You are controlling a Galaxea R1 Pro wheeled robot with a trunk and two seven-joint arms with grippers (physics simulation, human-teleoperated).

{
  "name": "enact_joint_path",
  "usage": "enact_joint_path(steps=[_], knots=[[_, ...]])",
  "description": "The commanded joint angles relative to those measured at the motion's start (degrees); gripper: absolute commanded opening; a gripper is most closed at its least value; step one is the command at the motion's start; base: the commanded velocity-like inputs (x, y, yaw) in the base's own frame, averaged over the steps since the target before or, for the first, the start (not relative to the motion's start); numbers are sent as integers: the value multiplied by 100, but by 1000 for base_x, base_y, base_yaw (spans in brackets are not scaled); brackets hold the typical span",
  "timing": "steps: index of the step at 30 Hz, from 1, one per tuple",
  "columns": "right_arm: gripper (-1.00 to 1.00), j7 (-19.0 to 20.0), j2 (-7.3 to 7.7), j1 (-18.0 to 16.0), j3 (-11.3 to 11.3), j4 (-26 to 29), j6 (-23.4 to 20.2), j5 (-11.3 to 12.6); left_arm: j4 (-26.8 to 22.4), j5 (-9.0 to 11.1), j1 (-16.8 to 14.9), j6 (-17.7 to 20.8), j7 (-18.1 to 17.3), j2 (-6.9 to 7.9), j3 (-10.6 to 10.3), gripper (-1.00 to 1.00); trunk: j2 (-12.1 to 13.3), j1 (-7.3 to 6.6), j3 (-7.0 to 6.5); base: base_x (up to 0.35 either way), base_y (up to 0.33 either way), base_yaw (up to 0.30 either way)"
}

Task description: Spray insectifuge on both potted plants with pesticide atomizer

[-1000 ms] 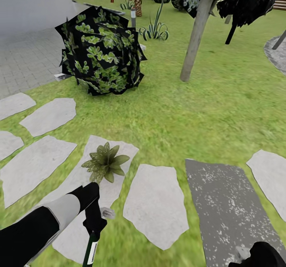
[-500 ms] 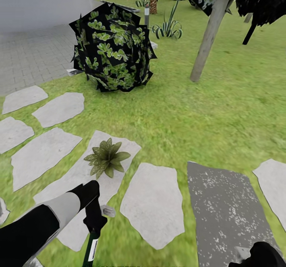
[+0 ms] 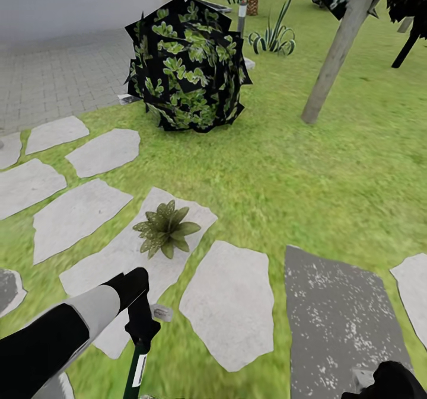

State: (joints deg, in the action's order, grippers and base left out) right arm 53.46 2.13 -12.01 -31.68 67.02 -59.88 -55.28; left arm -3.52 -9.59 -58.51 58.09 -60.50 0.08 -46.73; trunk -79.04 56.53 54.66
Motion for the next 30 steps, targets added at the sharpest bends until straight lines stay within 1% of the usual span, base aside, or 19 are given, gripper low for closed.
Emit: enact_joint_path(steps=[1, 16, 19, 25, 30], knots=[[100, 59, 3, -3, -5, 4, -12, -53, -9, -61, -2, 27, -50, 1, 15, -100, -2, 0, 10, 0, -83, 191], [100, 58, 5, -3, -5, 4, -12, -53, -19, -53, -37, 27, -50, 1, 15, -100, -2, 0, 107, 9, -12, 191], [100, 59, 1, -3, -5, 4, -12, -53, -18, -53, -38, 27, -50, 3, 15, -100, -2, 0, 126, 189, -77, 191], [100, 59, 3, -3, -5, 4, -12, -53, -17, -54, -42, 27, -50, 1, 15, -100, -2, 0, 164, 314, -102, 186], [100, 59, 6, -3, -8, 4, -12, -53, -17, -52, -40, 27, -50, 1, 15, -100, -2, 0, 193, 279, -216, 168]])
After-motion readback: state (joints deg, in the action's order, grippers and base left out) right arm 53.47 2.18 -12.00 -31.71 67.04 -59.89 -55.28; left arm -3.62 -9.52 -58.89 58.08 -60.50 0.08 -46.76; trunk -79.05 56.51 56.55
